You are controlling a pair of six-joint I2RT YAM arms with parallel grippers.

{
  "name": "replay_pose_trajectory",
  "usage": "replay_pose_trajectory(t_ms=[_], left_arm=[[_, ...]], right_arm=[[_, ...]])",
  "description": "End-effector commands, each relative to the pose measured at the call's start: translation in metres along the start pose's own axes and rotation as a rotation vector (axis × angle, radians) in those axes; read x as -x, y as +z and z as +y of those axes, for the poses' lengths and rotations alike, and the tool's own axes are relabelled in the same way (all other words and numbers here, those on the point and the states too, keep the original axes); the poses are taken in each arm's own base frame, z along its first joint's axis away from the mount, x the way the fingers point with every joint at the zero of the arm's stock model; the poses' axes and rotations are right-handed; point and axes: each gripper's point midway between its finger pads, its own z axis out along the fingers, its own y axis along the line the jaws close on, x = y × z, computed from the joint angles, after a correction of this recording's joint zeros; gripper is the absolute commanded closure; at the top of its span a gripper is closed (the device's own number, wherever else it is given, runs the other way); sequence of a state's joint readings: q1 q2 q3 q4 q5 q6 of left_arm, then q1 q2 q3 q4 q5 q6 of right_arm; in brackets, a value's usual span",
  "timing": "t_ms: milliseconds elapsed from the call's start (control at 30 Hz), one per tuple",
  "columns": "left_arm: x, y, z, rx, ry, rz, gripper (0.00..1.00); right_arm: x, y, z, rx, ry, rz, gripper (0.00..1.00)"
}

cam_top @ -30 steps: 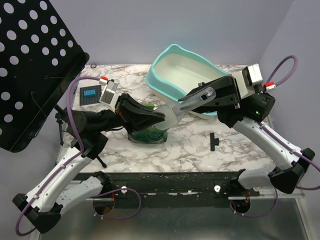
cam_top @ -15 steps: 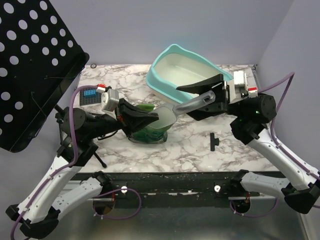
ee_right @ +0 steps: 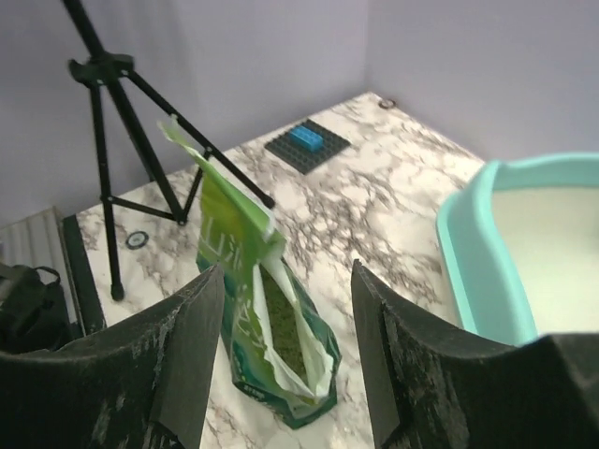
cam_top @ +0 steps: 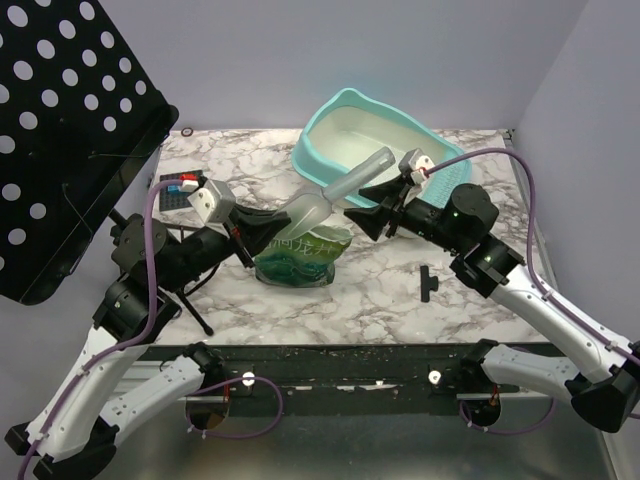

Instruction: Fill the litter box with clean litter

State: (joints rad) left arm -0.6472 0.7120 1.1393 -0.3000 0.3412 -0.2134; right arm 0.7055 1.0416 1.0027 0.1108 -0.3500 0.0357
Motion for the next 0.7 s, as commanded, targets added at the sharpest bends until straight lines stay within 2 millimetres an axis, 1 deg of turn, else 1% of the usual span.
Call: replay_pose_trajectory(t_ms=[0, 67, 200, 300, 367, 500, 567, 667], left_arm=[[-0.005, -0.014, 0.020, 0.121, 0.065, 0.051, 1.00], [-0.017, -0.016, 0.023, 0.129, 0.070, 0.091, 1.00], [-0.039, -0.017, 0.023, 0.116, 0.064, 0.167, 1.00], [-0.049, -0.020, 0.017, 0.077, 0.063, 0.209, 1.00], [-0.055, -0.022, 0.014, 0.058, 0.058, 0.235, 1.00], [-0.070, -0.026, 0.004, 0.005, 0.034, 0.287, 1.00], [-0.075, -0.027, -0.004, -0.045, 0.014, 0.298, 1.00], [-0.080, -0.029, -0.020, -0.132, -0.015, 0.312, 1.00]], right_arm=[[-0.027, -0.016, -0.022, -0.166, 0.076, 0.140, 0.36], [-0.035, -0.025, -0.013, -0.142, 0.108, 0.196, 0.34], [-0.047, -0.047, 0.024, 0.015, 0.174, 0.315, 0.34], [-0.046, -0.068, 0.052, 0.131, 0.220, 0.344, 0.34], [-0.045, -0.082, 0.060, 0.138, 0.241, 0.351, 0.34], [-0.032, -0.105, 0.075, 0.174, 0.246, 0.325, 0.33], [-0.026, -0.111, 0.075, 0.164, 0.232, 0.304, 0.31], [-0.020, -0.110, 0.069, 0.125, 0.218, 0.309, 0.31]])
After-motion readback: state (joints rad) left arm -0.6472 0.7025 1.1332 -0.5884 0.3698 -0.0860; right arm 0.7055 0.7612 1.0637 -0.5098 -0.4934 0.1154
